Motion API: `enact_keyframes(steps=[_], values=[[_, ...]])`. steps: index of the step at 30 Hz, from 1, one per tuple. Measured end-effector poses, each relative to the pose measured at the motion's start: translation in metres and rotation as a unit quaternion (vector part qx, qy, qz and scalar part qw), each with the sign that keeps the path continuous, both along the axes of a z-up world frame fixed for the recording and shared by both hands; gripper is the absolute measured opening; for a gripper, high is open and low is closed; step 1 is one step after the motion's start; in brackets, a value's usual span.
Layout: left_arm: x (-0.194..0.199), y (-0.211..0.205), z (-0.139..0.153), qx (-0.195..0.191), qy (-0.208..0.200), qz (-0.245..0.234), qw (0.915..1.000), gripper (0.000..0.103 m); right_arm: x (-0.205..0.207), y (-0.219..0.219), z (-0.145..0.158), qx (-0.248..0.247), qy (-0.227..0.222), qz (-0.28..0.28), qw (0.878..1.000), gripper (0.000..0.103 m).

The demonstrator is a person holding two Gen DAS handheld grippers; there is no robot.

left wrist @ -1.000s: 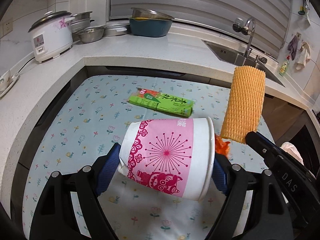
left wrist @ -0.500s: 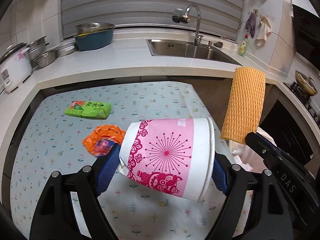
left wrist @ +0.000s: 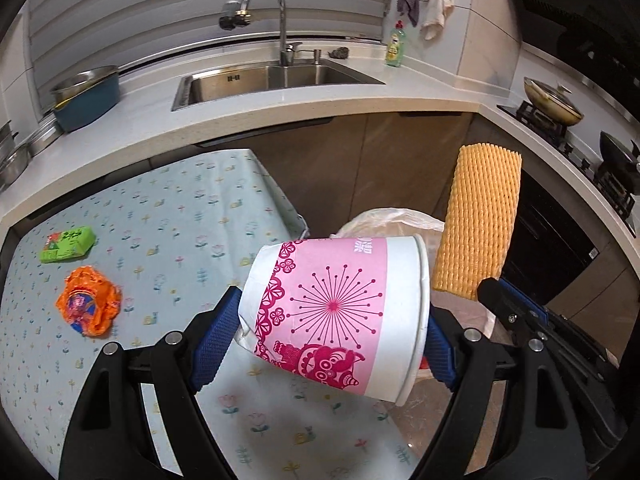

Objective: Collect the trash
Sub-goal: 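Carry the pink cup and orange sponge in both tools over the bin, then open both tools to drop the cup and sponge into the bin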

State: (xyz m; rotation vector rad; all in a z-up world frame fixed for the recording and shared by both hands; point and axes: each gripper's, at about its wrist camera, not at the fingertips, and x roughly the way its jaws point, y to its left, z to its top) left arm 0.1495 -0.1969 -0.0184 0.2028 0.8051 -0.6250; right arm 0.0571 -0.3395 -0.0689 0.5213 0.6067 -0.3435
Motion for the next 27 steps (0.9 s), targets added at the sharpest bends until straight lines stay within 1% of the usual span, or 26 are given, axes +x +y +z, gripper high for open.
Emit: enact_keyframes(steps=[5, 9, 16, 27], values=[[-0.004, -0.034, -0.01, 0.0, 0.017, -0.028, 0.9995, 0.078, -0.019, -0.026, -0.014, 0.011, 0.008, -0.028, 1.0, 0.008], [-0.005, -0.048, -0.015, 0.002, 0.028, -0.03, 0.9991, 0.078, -0.025, -0.035, -0.021, 0.015, 0.011, -0.036, 0.999, 0.008], [0.003, -0.048, -0.017, -0.005, 0.035, -0.018, 0.9992, 0.082, -0.017, -0.038, -0.029, 0.021, 0.016, -0.031, 0.999, 0.008], [0.013, -0.032, -0.017, -0.005, 0.031, 0.007, 0.9995, 0.082, -0.001, -0.03, -0.036, 0.024, 0.022, -0.014, 0.999, 0.008]])
